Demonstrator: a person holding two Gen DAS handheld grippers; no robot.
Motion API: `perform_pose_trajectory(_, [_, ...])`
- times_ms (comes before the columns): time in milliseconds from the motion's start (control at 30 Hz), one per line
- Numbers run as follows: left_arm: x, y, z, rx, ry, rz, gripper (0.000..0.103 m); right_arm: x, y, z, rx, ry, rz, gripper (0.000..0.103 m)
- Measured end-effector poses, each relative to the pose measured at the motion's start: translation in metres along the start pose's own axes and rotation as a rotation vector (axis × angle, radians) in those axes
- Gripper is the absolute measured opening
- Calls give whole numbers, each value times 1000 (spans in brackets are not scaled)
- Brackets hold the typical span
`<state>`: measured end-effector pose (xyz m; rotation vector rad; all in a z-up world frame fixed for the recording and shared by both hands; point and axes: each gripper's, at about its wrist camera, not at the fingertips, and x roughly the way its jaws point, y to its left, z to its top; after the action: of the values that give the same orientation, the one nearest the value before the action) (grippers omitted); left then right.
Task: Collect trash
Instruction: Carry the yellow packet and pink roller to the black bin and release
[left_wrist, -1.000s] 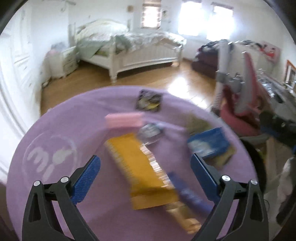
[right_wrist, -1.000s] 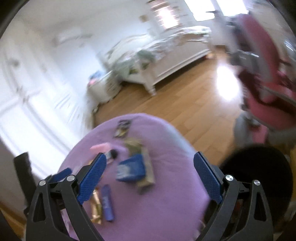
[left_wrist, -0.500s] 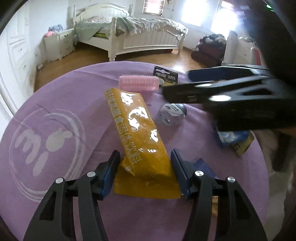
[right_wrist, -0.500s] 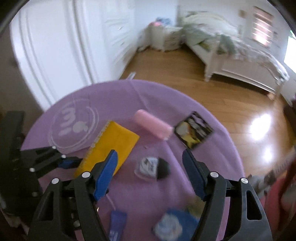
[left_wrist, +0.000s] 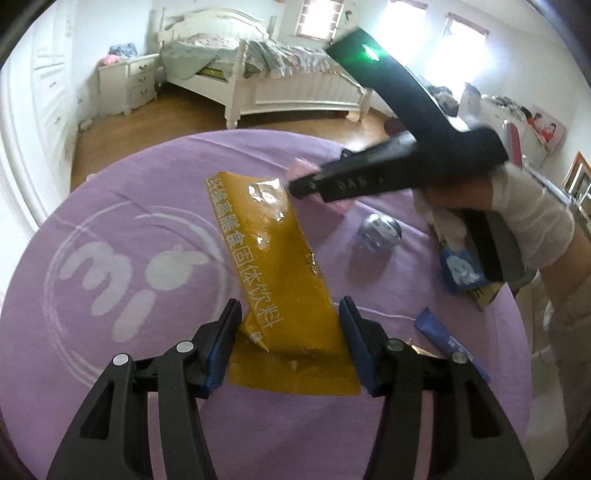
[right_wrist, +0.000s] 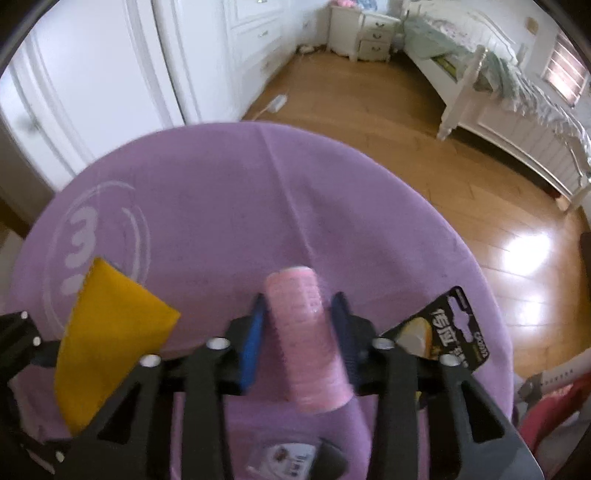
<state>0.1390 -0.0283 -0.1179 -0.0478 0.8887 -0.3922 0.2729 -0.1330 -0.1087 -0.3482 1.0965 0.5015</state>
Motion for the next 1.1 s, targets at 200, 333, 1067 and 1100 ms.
perform_pose_trajectory(200, [-11,5,2,-15,-53,-13,54,-46,-4,-33,228,-148,151,29])
perform_pose_trajectory(333, [-24,-4,2,-8,-95,-53,54,-110,-20,-72,396,-365,258,30])
perform_pose_trajectory(1067, [-7,-266,-20,403,-109,-466,54,-279,-88,-425,1032,-808,-285,30])
perform_pose_trajectory(1100, [-3,-273,-21,407,-99,-481,54,-279,-94,-438,1053,-803,-298,30])
